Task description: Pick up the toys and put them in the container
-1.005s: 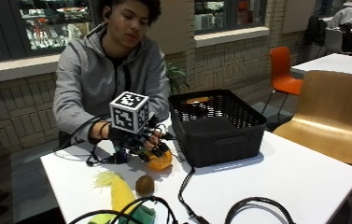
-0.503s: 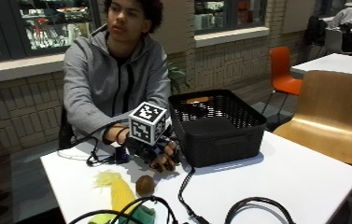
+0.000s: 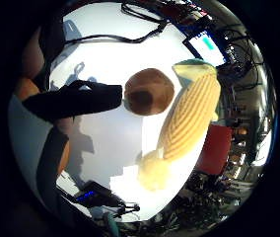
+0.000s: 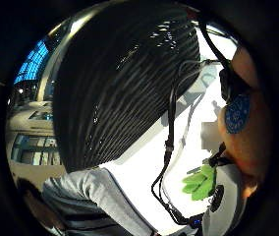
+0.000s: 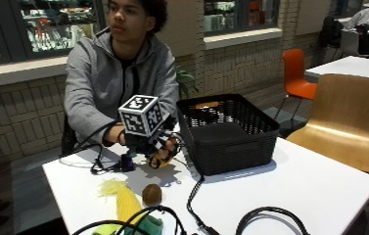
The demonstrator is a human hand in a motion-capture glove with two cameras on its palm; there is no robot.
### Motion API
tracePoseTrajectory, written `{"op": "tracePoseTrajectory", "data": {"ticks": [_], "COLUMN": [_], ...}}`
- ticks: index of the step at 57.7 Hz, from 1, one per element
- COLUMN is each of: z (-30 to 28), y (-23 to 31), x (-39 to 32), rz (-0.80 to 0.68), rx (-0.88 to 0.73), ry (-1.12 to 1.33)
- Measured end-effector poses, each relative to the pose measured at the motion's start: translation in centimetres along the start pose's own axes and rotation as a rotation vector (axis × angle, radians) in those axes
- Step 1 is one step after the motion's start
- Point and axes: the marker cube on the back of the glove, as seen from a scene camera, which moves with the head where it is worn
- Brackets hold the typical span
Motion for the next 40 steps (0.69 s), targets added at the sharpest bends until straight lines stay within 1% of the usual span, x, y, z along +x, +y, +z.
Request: {"op": "tracePoseTrajectory", "data": {"ticks": [7,12,17,22,31,40], "z": [-3.0,-6.3,-9.8,-11.9,-12.9,-11.8], "y": [0.5,0.2,-0.5,-1.2,-3.1,-5.3], "x": [-0.6,-1.8,-4.4,-8.1,-13.8,-17.8], "rz": [-0.014,-0.052,-0.115,-0.184,-0.308,-0.35], "rx": [0.065,0.131,0.185,0.207,0.187,0.143], "ry": [-0.007,-0.02,-0.03,-0.035,0.003,0.01]}}
